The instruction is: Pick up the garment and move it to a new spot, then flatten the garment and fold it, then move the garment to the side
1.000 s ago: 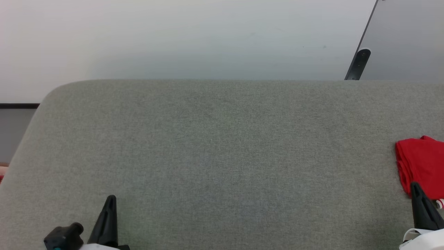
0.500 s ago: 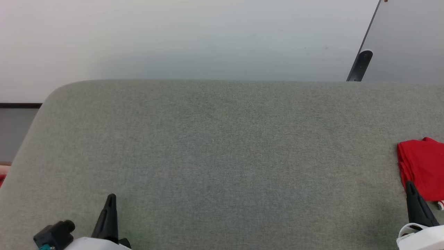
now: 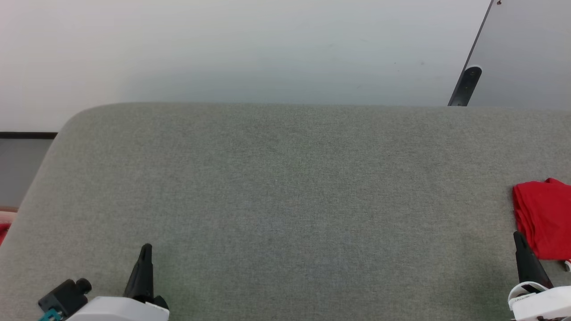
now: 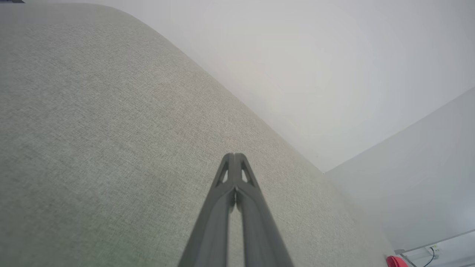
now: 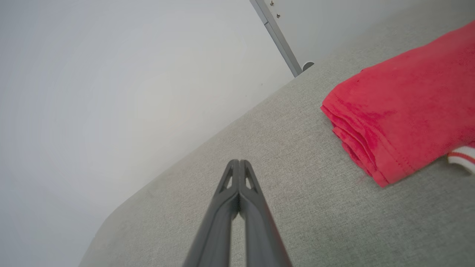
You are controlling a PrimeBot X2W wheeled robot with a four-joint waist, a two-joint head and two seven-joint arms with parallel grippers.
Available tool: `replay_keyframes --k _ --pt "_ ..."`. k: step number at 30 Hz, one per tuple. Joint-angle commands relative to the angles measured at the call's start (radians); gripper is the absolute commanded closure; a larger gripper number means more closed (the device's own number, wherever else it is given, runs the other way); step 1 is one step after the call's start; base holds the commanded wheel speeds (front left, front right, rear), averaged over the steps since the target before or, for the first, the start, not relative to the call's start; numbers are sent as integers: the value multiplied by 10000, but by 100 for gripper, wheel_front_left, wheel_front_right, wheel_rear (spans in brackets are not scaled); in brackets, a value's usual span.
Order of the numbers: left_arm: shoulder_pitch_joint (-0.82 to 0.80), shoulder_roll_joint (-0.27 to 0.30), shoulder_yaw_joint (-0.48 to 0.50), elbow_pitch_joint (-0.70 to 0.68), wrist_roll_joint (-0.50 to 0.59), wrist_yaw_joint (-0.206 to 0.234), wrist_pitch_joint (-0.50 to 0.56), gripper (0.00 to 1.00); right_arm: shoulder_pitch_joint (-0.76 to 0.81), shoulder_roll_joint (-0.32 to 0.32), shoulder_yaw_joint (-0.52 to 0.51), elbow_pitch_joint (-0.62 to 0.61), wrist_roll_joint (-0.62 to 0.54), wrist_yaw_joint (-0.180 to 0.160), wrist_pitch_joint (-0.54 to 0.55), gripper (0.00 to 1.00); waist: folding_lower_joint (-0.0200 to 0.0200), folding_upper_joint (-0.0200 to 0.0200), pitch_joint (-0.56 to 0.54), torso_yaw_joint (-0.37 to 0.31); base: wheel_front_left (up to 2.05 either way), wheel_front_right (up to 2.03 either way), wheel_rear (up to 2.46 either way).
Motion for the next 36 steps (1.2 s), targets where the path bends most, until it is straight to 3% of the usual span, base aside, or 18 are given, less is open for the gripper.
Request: replay_keyframes --k 1,36 --pt "-226 6 91 -89 -281 -83 59 100 -259 -35 -9 -81 308 -3 64 100 0 -1 -4 6 0 0 0" --pt "-730 -517 518 294 -3847 -391 1112 100 -654 534 -5 322 3949 -5 760 100 0 -1 -102 170 0 0 0"
